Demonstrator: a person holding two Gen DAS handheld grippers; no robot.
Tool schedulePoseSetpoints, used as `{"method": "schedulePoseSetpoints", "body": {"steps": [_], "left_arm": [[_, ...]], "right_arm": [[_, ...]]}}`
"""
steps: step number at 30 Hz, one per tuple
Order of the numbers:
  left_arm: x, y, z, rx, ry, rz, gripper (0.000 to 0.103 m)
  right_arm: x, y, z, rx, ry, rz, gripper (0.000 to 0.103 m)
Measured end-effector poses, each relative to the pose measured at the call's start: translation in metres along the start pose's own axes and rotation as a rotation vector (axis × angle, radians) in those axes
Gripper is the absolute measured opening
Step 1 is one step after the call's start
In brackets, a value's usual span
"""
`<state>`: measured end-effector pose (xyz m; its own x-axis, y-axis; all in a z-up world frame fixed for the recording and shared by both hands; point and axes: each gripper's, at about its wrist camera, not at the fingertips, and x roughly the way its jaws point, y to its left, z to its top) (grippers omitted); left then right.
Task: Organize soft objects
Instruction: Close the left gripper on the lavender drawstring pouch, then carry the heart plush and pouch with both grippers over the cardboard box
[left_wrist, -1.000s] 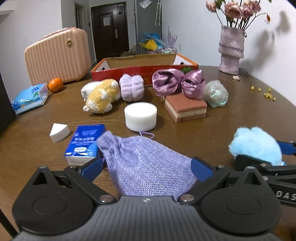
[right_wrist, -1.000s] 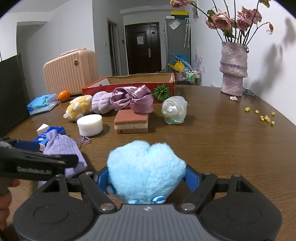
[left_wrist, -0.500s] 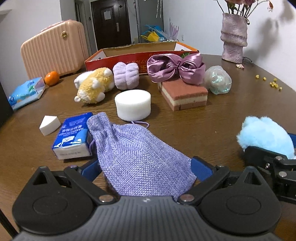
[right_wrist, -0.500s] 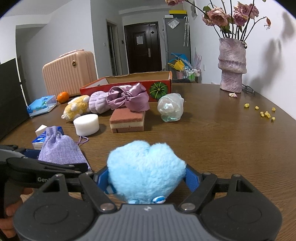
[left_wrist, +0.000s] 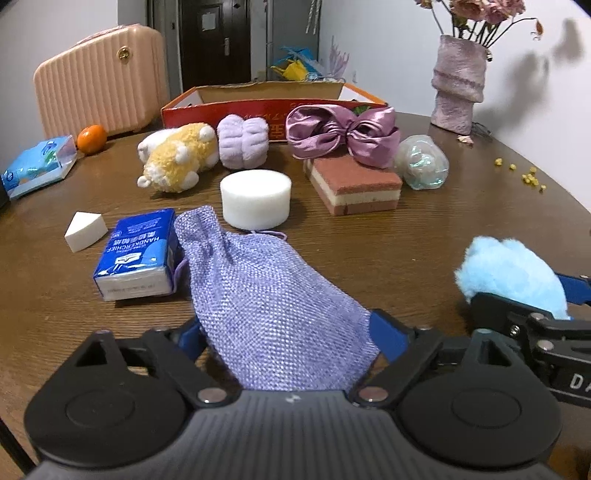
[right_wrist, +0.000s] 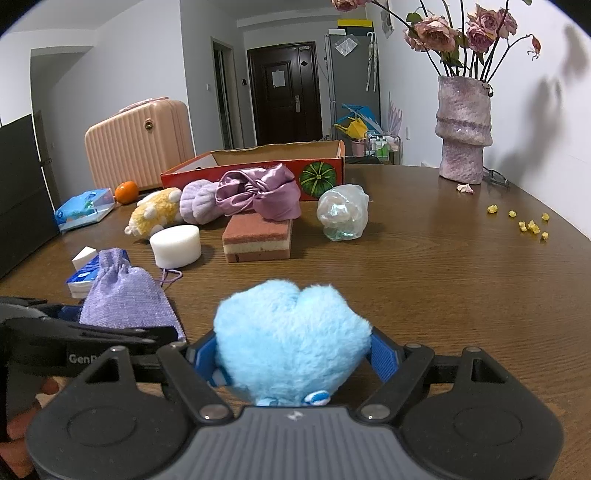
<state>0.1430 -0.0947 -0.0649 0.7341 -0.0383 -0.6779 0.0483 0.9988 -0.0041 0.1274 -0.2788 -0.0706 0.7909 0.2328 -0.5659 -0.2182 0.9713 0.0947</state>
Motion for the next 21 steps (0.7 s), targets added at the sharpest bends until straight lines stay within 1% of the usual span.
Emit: {"method": "schedulePoseSetpoints", "body": {"steps": [1,2,4,10,13,21], "left_arm": [[-0.001,-0.001,-0.001,0.005,-0.004,-0.001,0.077],[-0.003,-0.001,-0.001,0.009,-0.009,-0.001,0.074],[-0.006,0.000,-0.003,0.014,-0.015,-0.009,0.064],[-0.013,0.002,-0.005,0.027,-0.032,-0.043,0.047],[-0.017,0.005,-0.004,0.034,-0.042,-0.058,0.043],[-0.037,0.011,0.001,0.056,-0.112,-0.097,0.041]], "right_arm": [[-0.001,0.001,0.000,-0.001,-0.001,-0.001,0.080],[-0.002,0.002,0.000,-0.002,-0.002,-0.003,0.080],[-0.004,0.004,0.001,-0.006,-0.005,-0.006,0.080],[-0.010,0.011,0.003,-0.018,-0.010,-0.013,0.080],[-0.013,0.014,0.005,-0.023,-0.014,-0.018,0.080],[-0.017,0.020,0.011,-0.034,-0.033,-0.040,0.080]]}}
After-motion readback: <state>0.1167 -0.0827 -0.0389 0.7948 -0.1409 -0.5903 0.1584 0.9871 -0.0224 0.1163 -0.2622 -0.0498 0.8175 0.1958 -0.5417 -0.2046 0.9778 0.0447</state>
